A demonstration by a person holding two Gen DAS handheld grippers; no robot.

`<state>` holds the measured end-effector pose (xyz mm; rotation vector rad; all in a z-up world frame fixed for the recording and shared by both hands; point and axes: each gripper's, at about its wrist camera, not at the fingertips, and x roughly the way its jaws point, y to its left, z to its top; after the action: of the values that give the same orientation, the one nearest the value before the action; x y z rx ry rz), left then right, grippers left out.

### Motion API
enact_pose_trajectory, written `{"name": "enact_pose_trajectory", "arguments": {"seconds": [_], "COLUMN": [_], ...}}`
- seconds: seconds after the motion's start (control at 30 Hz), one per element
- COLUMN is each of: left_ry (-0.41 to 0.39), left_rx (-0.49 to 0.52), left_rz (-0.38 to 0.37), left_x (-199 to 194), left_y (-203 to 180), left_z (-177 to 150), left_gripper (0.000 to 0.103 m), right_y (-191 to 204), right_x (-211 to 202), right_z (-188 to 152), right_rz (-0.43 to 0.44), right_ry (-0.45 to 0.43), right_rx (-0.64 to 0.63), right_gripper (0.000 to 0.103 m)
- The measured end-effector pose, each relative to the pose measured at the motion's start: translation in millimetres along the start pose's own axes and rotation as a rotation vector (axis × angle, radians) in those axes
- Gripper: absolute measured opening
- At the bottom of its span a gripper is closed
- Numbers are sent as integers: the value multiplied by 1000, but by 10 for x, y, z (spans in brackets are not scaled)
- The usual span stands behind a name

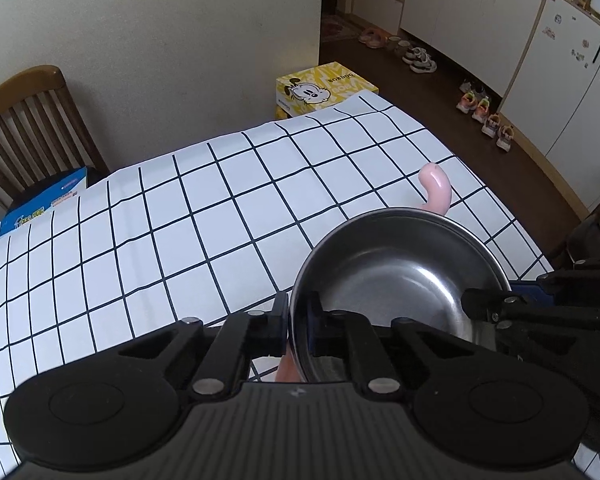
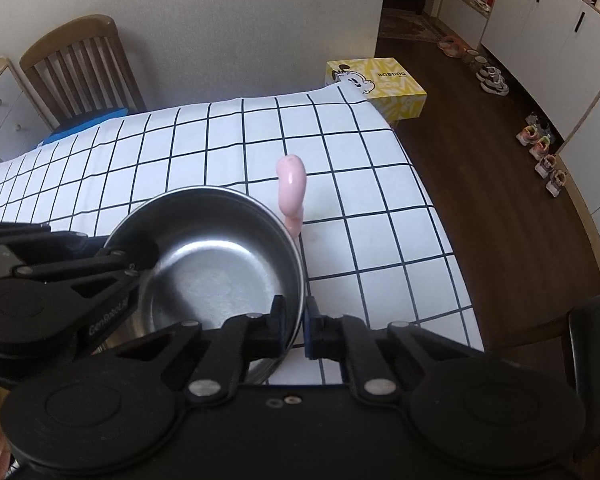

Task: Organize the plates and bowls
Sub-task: 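Lift the pink-handled pot with both grippers and lower it into the steel bowl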

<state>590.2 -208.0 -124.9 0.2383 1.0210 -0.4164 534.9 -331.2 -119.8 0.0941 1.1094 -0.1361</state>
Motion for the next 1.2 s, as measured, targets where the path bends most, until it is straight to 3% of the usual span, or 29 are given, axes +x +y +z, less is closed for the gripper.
{"name": "enact_pose_trajectory", "arguments": {"seconds": [0.3,0.67,0.93,1.2], "left_ry": [-37,-113,-129,-112], "left_rx": [-30,-65,-115,-215], "left_rz": [11,93,178,281], "left_x": [-220,-1031,-1797,-2598], "left_y": [73,167,181,108], "left_z": [14,-59,-461,-1199], "left_gripper": [7,7,7,7], "right_y": [19,191,436,756], "right_x": [-141,-751,-1320,-1859], "right_z": [35,62,-186,-704], "right_rz": [13,81,146,241], "right_ry": [-31,-119,-137,-134], "right_rx": [6,-33,-126,-267], "right_gripper": [6,6,6,6]}}
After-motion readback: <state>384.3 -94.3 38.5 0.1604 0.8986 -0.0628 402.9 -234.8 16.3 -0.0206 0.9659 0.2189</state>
